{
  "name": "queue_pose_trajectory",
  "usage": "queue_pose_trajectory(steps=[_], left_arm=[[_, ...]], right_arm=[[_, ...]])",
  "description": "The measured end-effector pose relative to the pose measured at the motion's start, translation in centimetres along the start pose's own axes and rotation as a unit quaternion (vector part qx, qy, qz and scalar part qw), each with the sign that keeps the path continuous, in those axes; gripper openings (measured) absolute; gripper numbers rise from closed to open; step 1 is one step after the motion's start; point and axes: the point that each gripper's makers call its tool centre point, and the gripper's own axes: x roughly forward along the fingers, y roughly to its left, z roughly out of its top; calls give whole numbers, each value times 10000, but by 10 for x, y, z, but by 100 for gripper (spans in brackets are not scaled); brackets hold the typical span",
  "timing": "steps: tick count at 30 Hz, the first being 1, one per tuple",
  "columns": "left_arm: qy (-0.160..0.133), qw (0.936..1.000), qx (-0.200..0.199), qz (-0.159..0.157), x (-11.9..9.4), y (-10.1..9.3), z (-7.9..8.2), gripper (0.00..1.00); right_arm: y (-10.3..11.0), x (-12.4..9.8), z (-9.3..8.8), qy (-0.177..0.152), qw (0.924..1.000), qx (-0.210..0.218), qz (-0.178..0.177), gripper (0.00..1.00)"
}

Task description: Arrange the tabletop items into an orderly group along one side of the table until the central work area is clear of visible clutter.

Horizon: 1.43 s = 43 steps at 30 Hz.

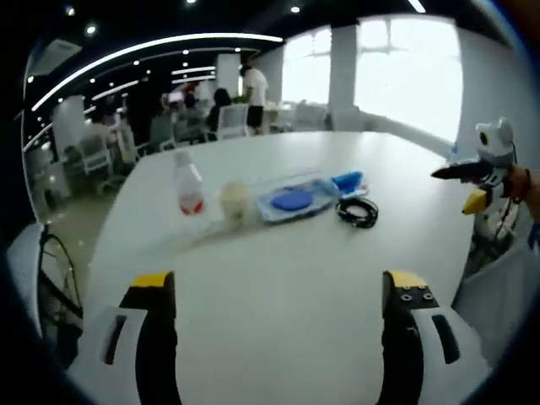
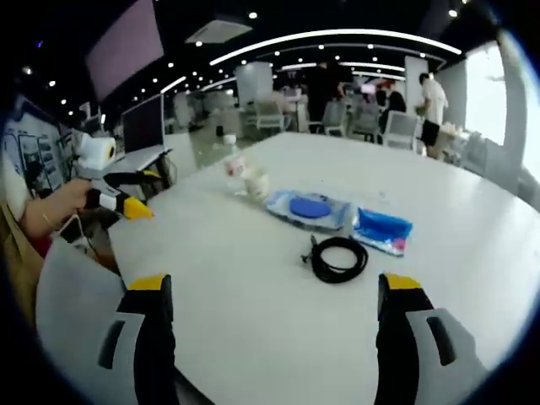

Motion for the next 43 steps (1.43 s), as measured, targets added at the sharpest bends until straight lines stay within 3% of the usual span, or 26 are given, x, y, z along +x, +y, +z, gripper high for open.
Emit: queue_pose_trajectory(steps=[5,9,13,18,43], left_arm=[[59,10000,-23,61,-17,-3,-17,99],[-35,10000,26,68,-25,-8,-22,99],[-38,10000,-59,19,-25,-14,-28,99],[-64,10000,-8,18,-21,-19,-28,99],[115,9998,-136,0,-17,-17,-37,99]], right_arm=[[6,-11,-15,-123,9997,195,-55,100],[8,-15,-28,-127,9995,267,-105,100],[5,-18,-37,-233,9986,387,-262,100],[7,-17,-51,-115,9984,421,-357,100],[6,-10,-69,58,9971,606,-467,100]])
